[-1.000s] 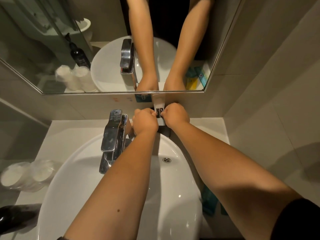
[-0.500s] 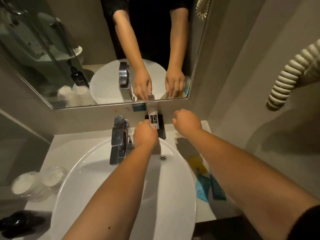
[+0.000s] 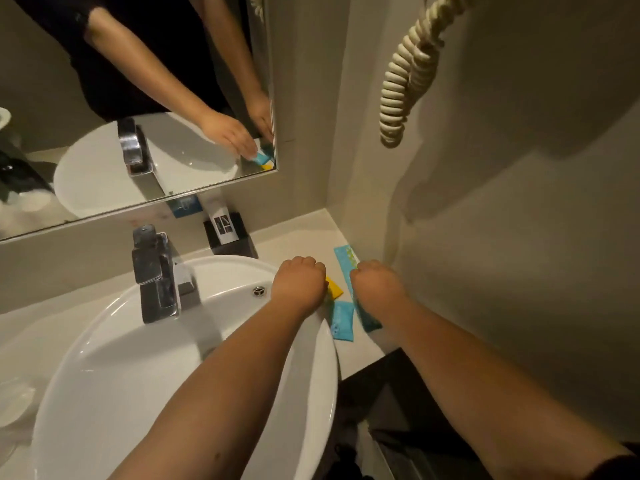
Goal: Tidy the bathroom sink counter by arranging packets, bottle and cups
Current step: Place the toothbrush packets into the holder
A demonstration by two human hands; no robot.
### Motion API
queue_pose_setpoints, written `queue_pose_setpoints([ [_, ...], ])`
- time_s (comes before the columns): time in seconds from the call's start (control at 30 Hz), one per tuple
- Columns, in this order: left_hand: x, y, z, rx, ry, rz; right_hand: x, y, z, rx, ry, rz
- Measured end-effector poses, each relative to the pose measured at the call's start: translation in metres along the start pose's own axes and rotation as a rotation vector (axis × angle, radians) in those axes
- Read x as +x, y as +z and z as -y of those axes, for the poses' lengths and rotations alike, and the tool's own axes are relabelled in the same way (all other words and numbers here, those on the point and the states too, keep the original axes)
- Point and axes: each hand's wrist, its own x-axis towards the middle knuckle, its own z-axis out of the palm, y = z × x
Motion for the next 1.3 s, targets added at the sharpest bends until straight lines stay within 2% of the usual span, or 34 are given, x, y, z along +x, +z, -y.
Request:
queue_pose_setpoints([
  [0.17, 0.013, 0.013, -0.026, -0.074, -0.013, 0.069, -0.003, 0.018, -0.010, 0.182, 0.141, 0.055],
  [0.33, 0.035, 0.023, -0.043, -0.436, -0.256, 0.153, 0.006, 0.033, -0.007, 0.492, 0.366, 0.082],
  [0.4, 0.046, 0.027, -0.047, -0.534, -0.338, 0.172, 0.011, 0.040, -0.006, 0.538, 0.418, 0.095],
  [0.57, 0.063, 0.043, -0.055, -0.584, -0.433, 0.266, 0.020, 0.053, -0.001, 0.521, 0.464, 0.150],
  [0.73, 0.071, 0.056, -0.059, -0.708, -0.594, 0.234, 0.030, 0.061, 0.001, 0.563, 0.493, 0.143],
  [0.83, 0.074, 0.060, -0.054, -0.785, -0.654, 0.271, 0.033, 0.067, -0.001, 0.625, 0.505, 0.117],
  [1.13, 0.078, 0.055, -0.048, -0.950, -0.668, 0.225, 0.032, 0.056, -0.008, 0.919, 0.558, 0.029],
  [1.3, 0.068, 0.040, -0.039, -1.144, -0.674, 0.155, 0.026, 0.037, -0.010, 1.089, 0.550, -0.044],
])
